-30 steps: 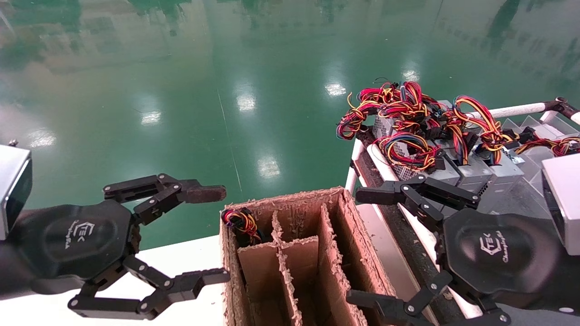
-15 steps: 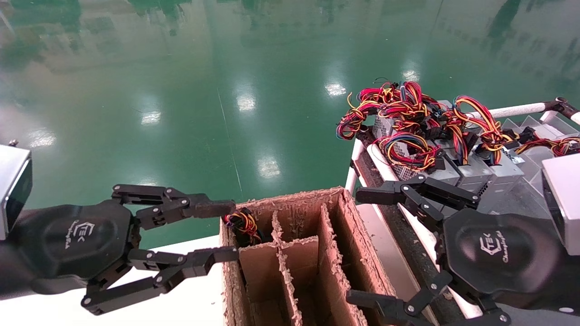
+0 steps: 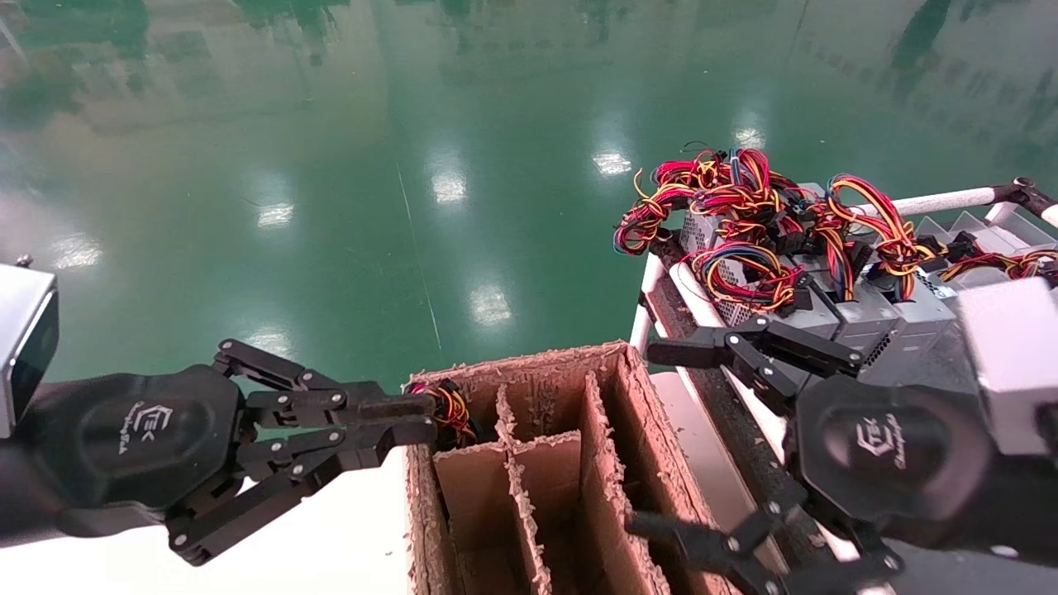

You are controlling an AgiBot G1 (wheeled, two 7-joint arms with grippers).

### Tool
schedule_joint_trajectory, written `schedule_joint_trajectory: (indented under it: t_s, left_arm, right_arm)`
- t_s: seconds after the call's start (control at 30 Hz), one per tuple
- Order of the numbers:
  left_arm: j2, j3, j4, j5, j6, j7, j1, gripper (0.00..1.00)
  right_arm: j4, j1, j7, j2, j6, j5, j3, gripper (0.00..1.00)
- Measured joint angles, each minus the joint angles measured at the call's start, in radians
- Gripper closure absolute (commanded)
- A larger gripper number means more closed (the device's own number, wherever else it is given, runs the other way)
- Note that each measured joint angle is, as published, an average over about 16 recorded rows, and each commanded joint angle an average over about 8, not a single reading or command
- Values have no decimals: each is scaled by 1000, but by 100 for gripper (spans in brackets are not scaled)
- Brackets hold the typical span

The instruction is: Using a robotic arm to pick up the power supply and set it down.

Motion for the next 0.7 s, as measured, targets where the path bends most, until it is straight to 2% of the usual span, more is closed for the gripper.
schedule_joint_trajectory:
  t_s: [0.07,0.13,0.33,0.4,0.7]
  left_arm:
    - [0,0,0,0,0,0,0,100]
    - [0,0,0,0,0,0,0,93]
    - [0,0,0,0,0,0,0,18]
    - [0,0,0,0,0,0,0,0]
    - [0,0,1,0,-1,0,0,0]
  right_arm:
    - [-10,6,-3,-11,19,-20,-7,0]
    - [-20,13,-5,-22,38,-42,-14,0]
    - [-48,36,-9,-59,101,-111,-36,0]
    - [-54,42,-11,-68,115,-126,-42,0]
    - [-81,69,3,-112,177,-194,-71,0]
